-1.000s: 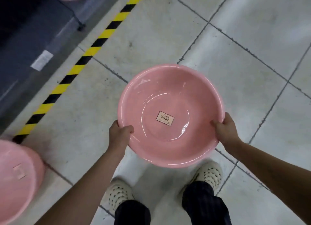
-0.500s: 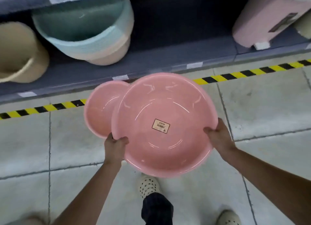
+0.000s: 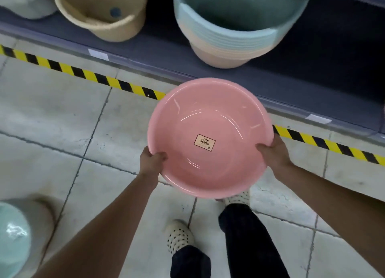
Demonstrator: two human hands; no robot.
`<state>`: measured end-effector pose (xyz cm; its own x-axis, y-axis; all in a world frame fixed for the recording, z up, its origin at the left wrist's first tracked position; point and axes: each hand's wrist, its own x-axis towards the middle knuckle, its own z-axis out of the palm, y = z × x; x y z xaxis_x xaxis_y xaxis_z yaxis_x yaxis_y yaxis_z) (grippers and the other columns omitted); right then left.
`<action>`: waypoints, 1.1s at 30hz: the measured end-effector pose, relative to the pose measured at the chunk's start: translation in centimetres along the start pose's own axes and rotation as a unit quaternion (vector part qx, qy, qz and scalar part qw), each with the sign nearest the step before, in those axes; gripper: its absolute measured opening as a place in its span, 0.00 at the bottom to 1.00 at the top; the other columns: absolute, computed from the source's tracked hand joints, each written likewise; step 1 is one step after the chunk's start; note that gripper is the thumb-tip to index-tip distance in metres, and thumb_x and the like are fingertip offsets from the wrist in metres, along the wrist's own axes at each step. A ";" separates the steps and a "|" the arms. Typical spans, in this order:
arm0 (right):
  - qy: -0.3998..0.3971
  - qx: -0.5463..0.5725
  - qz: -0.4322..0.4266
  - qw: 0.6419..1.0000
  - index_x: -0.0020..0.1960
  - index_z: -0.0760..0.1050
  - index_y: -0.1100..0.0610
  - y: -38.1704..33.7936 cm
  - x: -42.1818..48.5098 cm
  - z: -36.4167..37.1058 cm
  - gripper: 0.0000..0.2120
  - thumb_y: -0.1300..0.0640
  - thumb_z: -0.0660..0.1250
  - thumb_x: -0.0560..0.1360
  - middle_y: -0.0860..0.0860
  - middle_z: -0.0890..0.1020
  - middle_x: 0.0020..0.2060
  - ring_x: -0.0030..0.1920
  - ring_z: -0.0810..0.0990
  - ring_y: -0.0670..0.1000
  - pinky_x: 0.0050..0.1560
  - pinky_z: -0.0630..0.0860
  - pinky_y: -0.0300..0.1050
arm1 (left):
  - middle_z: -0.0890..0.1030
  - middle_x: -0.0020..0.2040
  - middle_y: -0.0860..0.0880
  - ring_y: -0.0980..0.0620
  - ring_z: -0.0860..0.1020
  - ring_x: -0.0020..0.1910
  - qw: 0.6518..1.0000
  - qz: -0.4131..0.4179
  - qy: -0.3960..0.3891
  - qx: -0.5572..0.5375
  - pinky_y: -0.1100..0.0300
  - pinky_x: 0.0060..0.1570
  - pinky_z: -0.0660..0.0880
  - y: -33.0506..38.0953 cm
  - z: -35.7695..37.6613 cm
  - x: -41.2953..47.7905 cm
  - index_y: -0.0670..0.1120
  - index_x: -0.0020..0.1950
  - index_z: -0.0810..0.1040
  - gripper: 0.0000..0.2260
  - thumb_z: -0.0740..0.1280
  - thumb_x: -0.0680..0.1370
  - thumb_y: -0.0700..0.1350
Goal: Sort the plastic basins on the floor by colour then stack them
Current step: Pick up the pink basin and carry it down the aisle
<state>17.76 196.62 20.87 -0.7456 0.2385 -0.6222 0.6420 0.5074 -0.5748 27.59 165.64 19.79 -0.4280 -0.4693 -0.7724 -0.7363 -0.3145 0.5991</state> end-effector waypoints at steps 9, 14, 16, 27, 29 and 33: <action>-0.033 -0.083 -0.046 0.995 0.66 0.73 0.56 0.0 11.5 8.8 0.21 0.59 0.70 0.74 0.51 0.80 0.54 0.54 0.78 0.55 0.59 0.76 0.53 | 0.79 0.43 0.49 0.47 0.77 0.41 0.998 -0.019 0.039 -0.052 0.57 0.38 0.74 -4.0 1.1 11.9 0.45 0.56 0.75 0.15 0.63 0.72 0.33; -0.042 -0.120 -0.033 0.991 0.68 0.72 0.53 3.2 15.9 12.1 0.24 0.55 0.71 0.72 0.54 0.82 0.58 0.57 0.80 0.59 0.60 0.77 0.60 | 0.83 0.53 0.47 0.43 0.81 0.51 0.996 -0.033 0.056 -0.068 0.49 0.51 0.80 -8.2 2.3 16.0 0.50 0.66 0.75 0.28 0.62 0.65 0.40; -0.034 -0.137 -0.032 0.989 0.67 0.73 0.54 4.4 16.8 12.9 0.24 0.54 0.72 0.72 0.55 0.82 0.56 0.56 0.80 0.60 0.59 0.77 0.60 | 0.83 0.55 0.48 0.43 0.81 0.53 0.995 -0.036 0.058 -0.073 0.47 0.54 0.79 -9.6 2.8 16.9 0.52 0.68 0.75 0.32 0.61 0.63 0.41; -0.041 -0.151 -0.074 0.985 0.67 0.73 0.54 3.0 16.1 15.8 0.22 0.60 0.71 0.73 0.57 0.79 0.59 0.55 0.79 0.61 0.52 0.77 0.55 | 0.81 0.51 0.48 0.44 0.80 0.50 0.984 -0.057 0.062 -0.157 0.52 0.45 0.79 -12.0 1.0 16.7 0.48 0.65 0.74 0.23 0.60 0.72 0.35; -0.059 -0.184 -0.093 0.977 0.66 0.73 0.55 1.1 14.2 16.9 0.21 0.60 0.70 0.74 0.57 0.80 0.57 0.55 0.79 0.61 0.55 0.77 0.57 | 0.81 0.50 0.50 0.45 0.81 0.50 0.976 -0.068 0.079 -0.189 0.55 0.40 0.78 -12.6 -1.4 14.7 0.50 0.63 0.74 0.22 0.60 0.71 0.34; -0.148 -0.249 -0.181 0.940 0.66 0.73 0.58 -4.0 8.8 23.2 0.20 0.61 0.70 0.75 0.56 0.80 0.55 0.54 0.79 0.59 0.55 0.77 0.56 | 0.80 0.50 0.50 0.45 0.80 0.47 0.942 -0.083 0.163 -0.283 0.58 0.30 0.74 -15.2 -8.3 10.2 0.52 0.63 0.72 0.24 0.61 0.71 0.33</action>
<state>12.80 177.47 5.35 -0.7695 -0.2271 -0.5969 0.1381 0.8534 -0.5027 38.72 158.79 4.56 -0.0800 -0.5740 -0.8149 -0.3431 -0.7517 0.5632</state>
